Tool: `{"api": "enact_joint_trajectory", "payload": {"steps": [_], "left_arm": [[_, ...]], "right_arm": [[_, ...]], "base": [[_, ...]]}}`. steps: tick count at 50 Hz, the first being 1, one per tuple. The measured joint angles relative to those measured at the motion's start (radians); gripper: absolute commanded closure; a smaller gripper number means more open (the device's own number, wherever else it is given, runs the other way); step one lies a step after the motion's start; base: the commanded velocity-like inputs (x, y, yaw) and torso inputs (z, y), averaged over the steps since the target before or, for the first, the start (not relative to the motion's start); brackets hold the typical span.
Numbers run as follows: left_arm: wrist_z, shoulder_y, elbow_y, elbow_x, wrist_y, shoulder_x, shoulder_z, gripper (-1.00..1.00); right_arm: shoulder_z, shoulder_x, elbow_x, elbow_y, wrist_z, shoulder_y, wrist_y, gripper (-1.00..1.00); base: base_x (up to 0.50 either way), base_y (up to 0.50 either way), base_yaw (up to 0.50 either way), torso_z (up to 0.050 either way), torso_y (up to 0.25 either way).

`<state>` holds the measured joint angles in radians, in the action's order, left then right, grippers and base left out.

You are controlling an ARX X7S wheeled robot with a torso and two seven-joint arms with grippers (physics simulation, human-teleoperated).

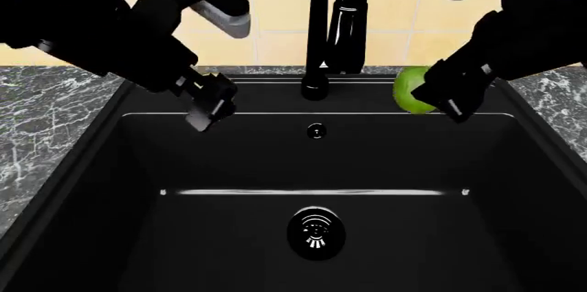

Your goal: Pick up the fruits and vegetables and place them in the sink. Turn on the sink faucet to wash them. Then turn the sink off and put them in the tray.

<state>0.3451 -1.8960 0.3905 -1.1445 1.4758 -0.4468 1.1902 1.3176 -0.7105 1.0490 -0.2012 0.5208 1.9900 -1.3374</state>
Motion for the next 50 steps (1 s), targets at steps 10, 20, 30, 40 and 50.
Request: {"api": "enact_joint_trajectory", "payload": {"steps": [10, 20, 30, 40, 50], "left_arm": [[-0.019, 0.090, -0.051, -0.039, -0.007, 0.009, 0.018, 1.00], [-0.050, 0.176, -0.089, -0.062, -0.014, 0.019, 0.045, 1.00], [-0.062, 0.259, -0.078, -0.049, -0.051, 0.052, 0.088, 1.00], [-0.041, 0.316, -0.054, -0.020, -0.096, 0.090, 0.135, 1.00], [-0.032, 0.338, -0.050, -0.011, -0.114, 0.105, 0.158, 1.00]], "right_arm": [[0.016, 0.001, 0.026, 0.051, -0.023, -0.088, 0.018, 1.00], [0.023, 0.009, 0.050, 0.078, -0.064, -0.183, 0.041, 1.00], [0.029, 0.035, 0.073, 0.076, -0.108, -0.294, 0.071, 1.00], [0.042, 0.051, 0.080, 0.072, -0.125, -0.378, 0.105, 1.00], [0.065, 0.077, 0.066, 0.054, -0.124, -0.443, 0.142, 1.00]], "base": [[0.00, 0.00, 0.00, 0.000, 0.000], [0.00, 0.00, 0.00, 0.000, 0.000], [0.00, 0.00, 0.00, 0.000, 0.000], [0.00, 0.00, 0.00, 0.000, 0.000], [0.00, 0.00, 0.00, 0.000, 0.000]]}}
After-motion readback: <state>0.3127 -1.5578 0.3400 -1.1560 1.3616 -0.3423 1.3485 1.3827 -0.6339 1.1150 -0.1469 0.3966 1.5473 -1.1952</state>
